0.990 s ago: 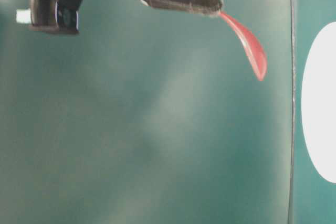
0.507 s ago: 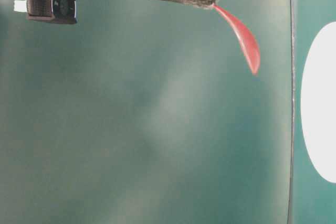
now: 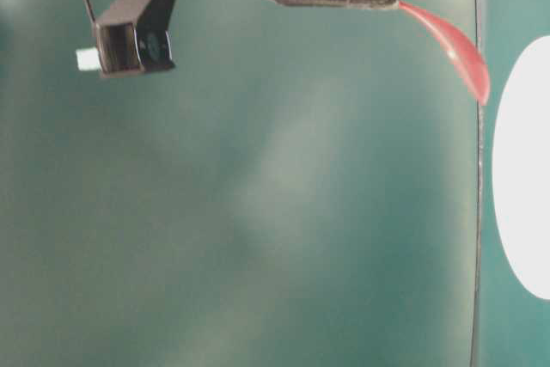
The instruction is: Scoop the yellow hexagonal prism block from the bowl with a spoon using the right arm.
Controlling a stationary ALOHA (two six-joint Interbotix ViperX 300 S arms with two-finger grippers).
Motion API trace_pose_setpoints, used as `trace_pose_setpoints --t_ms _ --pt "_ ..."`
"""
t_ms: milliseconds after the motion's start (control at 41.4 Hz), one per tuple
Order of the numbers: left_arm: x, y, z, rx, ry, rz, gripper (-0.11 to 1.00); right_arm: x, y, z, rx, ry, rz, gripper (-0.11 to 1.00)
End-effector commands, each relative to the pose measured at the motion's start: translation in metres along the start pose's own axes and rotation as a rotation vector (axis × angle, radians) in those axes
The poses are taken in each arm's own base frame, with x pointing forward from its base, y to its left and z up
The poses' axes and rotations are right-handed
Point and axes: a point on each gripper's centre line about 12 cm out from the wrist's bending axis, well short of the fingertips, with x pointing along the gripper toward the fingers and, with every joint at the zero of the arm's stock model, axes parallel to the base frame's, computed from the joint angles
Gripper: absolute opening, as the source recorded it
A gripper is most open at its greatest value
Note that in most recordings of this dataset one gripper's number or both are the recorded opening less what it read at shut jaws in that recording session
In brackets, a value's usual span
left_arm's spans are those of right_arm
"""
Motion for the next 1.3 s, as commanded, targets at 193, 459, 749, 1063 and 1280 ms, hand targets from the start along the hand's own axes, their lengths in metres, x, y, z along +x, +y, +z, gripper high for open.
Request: trace_pose_setpoints --t_ms 193,459,749,1063,1280 --pt "0.002 0.001 0.013 0.005 -0.038 0.002 0.06 -0.001 0.009 0.02 0.014 0.077 0.029 0.25" --pt "0.001 0.0 0.014 0.005 -0.04 0.001 0.06 0.006 0.014 0.032 0.027 0.135 0.048 0.25" --pt "0.002 0.0 0.013 0.006 -0.038 0.001 0.06 0.02 0.014 0.032 0.042 0.178 0.058 0.25" --pt "0.002 0.0 0.013 0.006 -0.038 0.001 0.06 0.033 0.016 0.028 0.045 0.214 0.064 0.25" --pt "0.002 0.0 0.013 0.008 -0.038 0.001 0.06 0.044 0.016 0.027 0.045 0.237 0.062 0.25"
